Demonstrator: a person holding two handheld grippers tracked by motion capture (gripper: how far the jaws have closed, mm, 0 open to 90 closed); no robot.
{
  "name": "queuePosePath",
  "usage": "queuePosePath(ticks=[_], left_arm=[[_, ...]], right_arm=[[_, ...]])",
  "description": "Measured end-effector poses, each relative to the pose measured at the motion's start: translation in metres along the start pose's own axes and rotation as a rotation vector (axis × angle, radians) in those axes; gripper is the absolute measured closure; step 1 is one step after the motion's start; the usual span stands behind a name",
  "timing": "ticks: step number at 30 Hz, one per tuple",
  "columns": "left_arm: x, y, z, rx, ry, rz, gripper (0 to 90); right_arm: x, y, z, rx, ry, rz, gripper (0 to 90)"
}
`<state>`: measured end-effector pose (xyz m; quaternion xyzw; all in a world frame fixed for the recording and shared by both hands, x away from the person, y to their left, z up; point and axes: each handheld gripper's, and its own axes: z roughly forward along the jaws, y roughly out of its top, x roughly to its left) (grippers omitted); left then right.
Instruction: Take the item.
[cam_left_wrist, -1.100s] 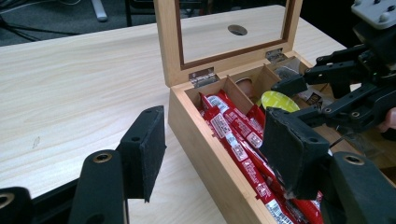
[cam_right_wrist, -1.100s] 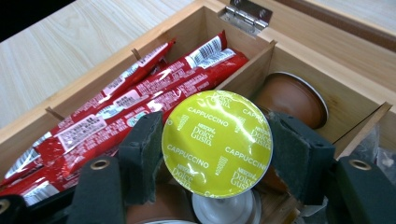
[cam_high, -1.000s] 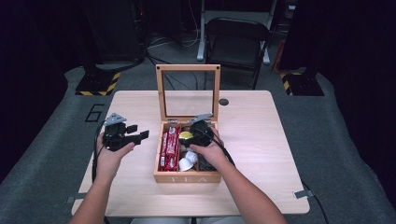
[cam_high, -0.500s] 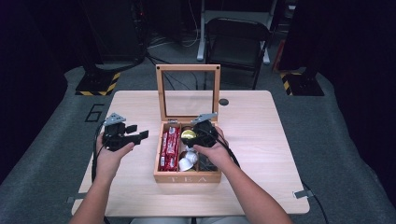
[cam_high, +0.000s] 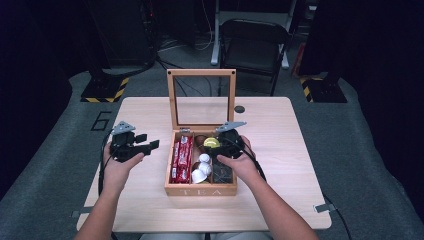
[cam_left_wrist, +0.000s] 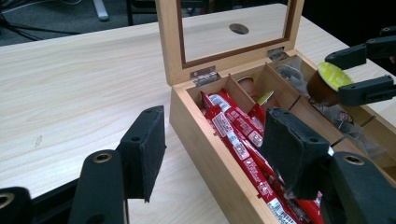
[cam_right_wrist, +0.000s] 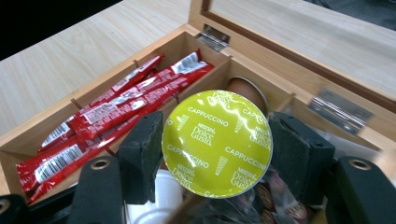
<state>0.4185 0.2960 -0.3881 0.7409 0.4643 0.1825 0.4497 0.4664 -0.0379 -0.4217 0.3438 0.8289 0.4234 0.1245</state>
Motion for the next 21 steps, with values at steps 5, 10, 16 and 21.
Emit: queuePosePath(ticks=[5, 10, 16, 21], left_arm=[[0.000, 0.000, 0.000, -0.001, 0.002, 0.000, 39.7], [0.000, 0.000, 0.000, 0.001, 0.002, 0.001, 39.7], [0.001, -0.001, 0.000, 0.004, 0.003, 0.000, 39.7], [0.001, -0.001, 0.000, 0.005, 0.003, 0.002, 39.7]], right_arm=[[-0.009, -0.005, -0.012, 0.004, -0.031, 0.007, 36.9], [-0.016, -0.007, -0.021, -0.008, -0.047, 0.007, 36.9], [-0.025, -0.014, -0.032, -0.021, -0.066, 0.033, 36.9], [-0.032, -0.022, -0.040, -0.032, -0.084, 0.052, 36.9]])
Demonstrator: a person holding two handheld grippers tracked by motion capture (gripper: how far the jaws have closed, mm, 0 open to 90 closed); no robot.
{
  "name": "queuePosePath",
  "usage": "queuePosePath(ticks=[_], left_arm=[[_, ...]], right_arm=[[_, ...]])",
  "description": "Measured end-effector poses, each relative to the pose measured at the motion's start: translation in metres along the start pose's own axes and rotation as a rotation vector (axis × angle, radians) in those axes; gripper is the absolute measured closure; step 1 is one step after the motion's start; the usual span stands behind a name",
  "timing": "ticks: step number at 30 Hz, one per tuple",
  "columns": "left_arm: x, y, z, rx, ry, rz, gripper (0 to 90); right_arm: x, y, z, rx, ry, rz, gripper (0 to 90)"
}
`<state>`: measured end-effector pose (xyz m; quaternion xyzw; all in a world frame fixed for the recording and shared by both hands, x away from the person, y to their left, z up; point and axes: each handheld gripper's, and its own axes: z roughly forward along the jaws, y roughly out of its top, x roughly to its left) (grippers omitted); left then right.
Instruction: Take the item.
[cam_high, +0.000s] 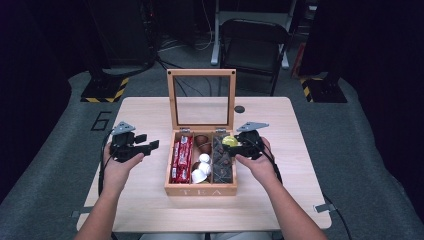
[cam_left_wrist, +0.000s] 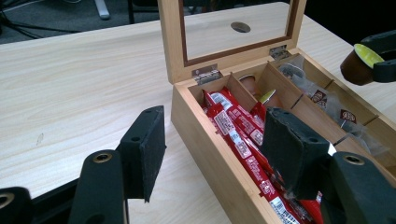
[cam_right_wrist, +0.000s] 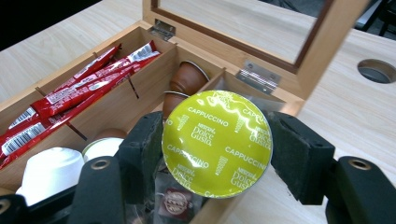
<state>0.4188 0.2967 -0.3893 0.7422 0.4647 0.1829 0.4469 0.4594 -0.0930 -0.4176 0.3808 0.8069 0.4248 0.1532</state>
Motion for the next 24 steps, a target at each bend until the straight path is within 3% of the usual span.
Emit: queuePosePath(ticks=[11, 24], left_arm=[[0.000, 0.000, -0.001, -0.002, 0.002, -0.005, 39.7], [0.000, -0.001, 0.000, 0.003, 0.003, -0.003, 39.7]], right_arm=[[-0.020, -0.011, -0.024, -0.034, -0.050, 0.031, 36.9], [-0.039, -0.043, -0.041, -0.038, -0.117, 0.095, 36.9]])
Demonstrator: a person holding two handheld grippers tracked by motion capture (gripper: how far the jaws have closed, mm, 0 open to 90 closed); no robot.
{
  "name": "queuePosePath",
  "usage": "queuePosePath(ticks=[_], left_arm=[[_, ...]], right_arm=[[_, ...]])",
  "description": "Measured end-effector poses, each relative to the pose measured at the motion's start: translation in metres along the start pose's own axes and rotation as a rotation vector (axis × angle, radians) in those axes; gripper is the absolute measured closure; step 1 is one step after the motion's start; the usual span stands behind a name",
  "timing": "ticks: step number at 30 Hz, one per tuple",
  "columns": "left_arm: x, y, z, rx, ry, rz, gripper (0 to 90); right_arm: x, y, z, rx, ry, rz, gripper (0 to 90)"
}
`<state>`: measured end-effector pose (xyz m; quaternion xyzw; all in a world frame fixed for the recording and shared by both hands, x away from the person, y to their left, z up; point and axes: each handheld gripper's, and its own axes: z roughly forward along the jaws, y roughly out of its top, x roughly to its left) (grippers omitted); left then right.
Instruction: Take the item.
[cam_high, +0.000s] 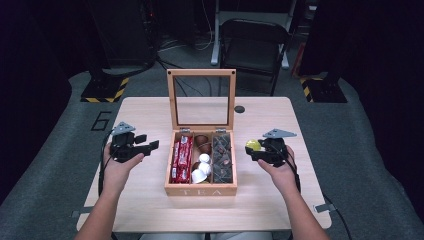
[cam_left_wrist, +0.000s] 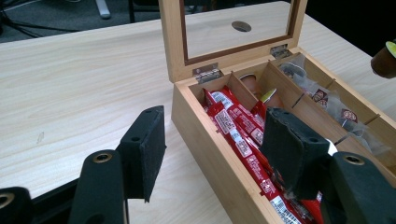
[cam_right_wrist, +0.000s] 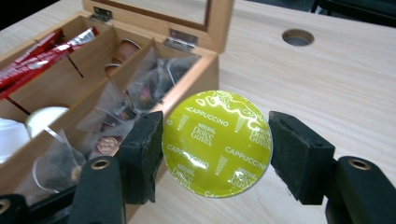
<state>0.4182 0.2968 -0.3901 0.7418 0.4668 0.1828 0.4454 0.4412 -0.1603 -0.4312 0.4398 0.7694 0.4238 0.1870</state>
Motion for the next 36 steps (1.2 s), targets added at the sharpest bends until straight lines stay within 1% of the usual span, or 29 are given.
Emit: queuePosePath(ticks=[2, 6, 9, 10, 13, 14, 15, 19, 20, 21, 25, 26, 28, 31, 32, 35, 36], left_arm=[[0.000, 0.000, 0.000, 0.000, 0.001, -0.001, 39.7], [0.000, 0.000, 0.001, 0.002, 0.000, 0.000, 39.7], [0.000, 0.000, 0.001, 0.003, -0.001, -0.001, 39.7], [0.000, -0.001, 0.001, 0.003, -0.001, 0.002, 39.7], [0.000, -0.001, 0.001, 0.004, 0.000, 0.000, 39.7], [0.001, -0.001, 0.001, 0.006, -0.001, 0.002, 39.7], [0.000, -0.001, 0.001, 0.005, -0.002, 0.002, 39.7], [0.000, -0.001, 0.002, 0.005, 0.001, 0.002, 39.7], [0.000, -0.001, 0.002, 0.007, 0.000, 0.002, 39.7], [0.000, -0.001, 0.002, 0.008, -0.001, 0.002, 39.7], [0.000, -0.001, 0.002, 0.009, -0.002, 0.002, 39.7], [0.000, -0.001, 0.002, 0.006, -0.001, 0.001, 39.7], [0.000, -0.001, 0.002, 0.005, -0.002, 0.003, 39.7], [0.001, -0.001, 0.002, 0.006, -0.003, 0.003, 39.7], [0.000, -0.001, 0.002, 0.005, -0.003, 0.003, 39.7], [0.000, -0.001, 0.001, 0.005, -0.002, 0.003, 39.7], [0.000, -0.001, 0.001, 0.005, -0.003, 0.003, 39.7]], right_arm=[[-0.004, -0.005, -0.001, 0.006, -0.007, 0.015, 36.9], [-0.010, -0.012, -0.001, 0.004, -0.023, 0.023, 36.9], [-0.012, -0.015, 0.000, 0.007, -0.036, 0.028, 36.9], [-0.014, -0.018, 0.001, 0.010, -0.045, 0.035, 36.9], [-0.017, -0.022, 0.002, 0.016, -0.060, 0.038, 36.9], [-0.018, -0.023, 0.002, 0.018, -0.060, 0.052, 36.9], [-0.020, -0.024, 0.002, 0.018, -0.065, 0.040, 36.9], [-0.024, -0.028, 0.003, 0.020, -0.076, 0.058, 36.9], [-0.026, -0.029, 0.003, 0.022, -0.082, 0.054, 37.0], [-0.026, -0.030, 0.003, 0.024, -0.088, 0.066, 36.9], [-0.030, -0.032, 0.003, 0.023, -0.098, 0.067, 36.9], [-0.032, -0.034, 0.002, 0.025, -0.113, 0.072, 36.9], [-0.034, -0.035, 0.001, 0.026, -0.121, 0.081, 36.9], [-0.037, -0.037, 0.001, 0.029, -0.137, 0.080, 36.9], [-0.038, -0.038, 0.000, 0.031, -0.151, 0.079, 36.9], [-0.041, -0.040, 0.000, 0.036, -0.163, 0.072, 36.9], [-0.042, -0.041, 0.000, 0.035, -0.177, 0.073, 36.9]])
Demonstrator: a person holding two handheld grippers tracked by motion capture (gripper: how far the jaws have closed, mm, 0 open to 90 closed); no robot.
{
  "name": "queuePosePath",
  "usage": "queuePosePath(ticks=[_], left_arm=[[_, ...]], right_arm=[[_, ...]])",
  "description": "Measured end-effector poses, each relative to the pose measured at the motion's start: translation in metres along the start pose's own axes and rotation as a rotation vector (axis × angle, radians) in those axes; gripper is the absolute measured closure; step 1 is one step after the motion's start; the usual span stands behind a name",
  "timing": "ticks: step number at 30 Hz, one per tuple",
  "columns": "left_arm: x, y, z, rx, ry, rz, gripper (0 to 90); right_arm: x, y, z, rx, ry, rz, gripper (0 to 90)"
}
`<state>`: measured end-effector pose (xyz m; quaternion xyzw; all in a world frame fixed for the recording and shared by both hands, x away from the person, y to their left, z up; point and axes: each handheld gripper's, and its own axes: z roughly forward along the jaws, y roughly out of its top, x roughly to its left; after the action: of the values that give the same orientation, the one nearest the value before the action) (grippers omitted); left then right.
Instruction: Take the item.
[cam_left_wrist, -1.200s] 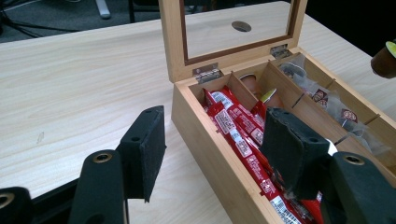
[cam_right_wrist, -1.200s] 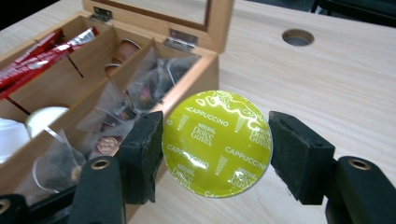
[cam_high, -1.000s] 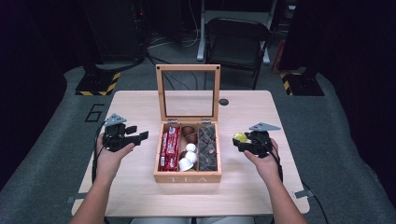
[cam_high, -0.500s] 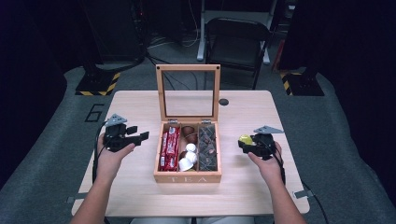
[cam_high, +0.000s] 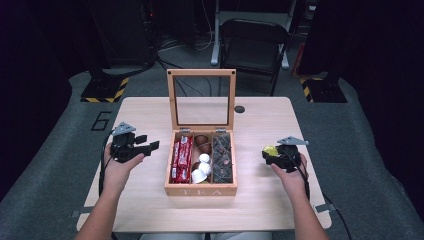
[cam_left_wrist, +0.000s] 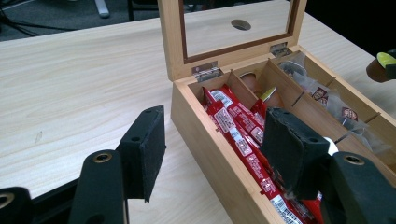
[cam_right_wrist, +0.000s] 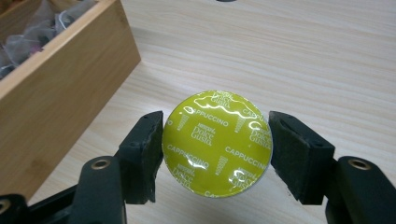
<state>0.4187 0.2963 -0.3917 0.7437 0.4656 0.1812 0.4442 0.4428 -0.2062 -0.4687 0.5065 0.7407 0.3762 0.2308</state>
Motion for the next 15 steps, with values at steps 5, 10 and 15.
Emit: queuePosePath(ticks=[5, 10, 15], left_arm=[[0.000, 0.000, 0.000, 0.002, -0.001, 0.005, 39.7], [0.000, 0.000, 0.000, 0.002, 0.001, 0.001, 39.7], [0.000, 0.000, 0.000, 0.002, 0.001, 0.002, 39.7]], right_arm=[[-0.004, -0.003, 0.002, 0.010, -0.015, 0.014, 36.9], [-0.009, -0.006, 0.004, 0.018, -0.031, 0.013, 36.9], [-0.015, -0.010, 0.005, 0.033, -0.045, 0.037, 36.9]])
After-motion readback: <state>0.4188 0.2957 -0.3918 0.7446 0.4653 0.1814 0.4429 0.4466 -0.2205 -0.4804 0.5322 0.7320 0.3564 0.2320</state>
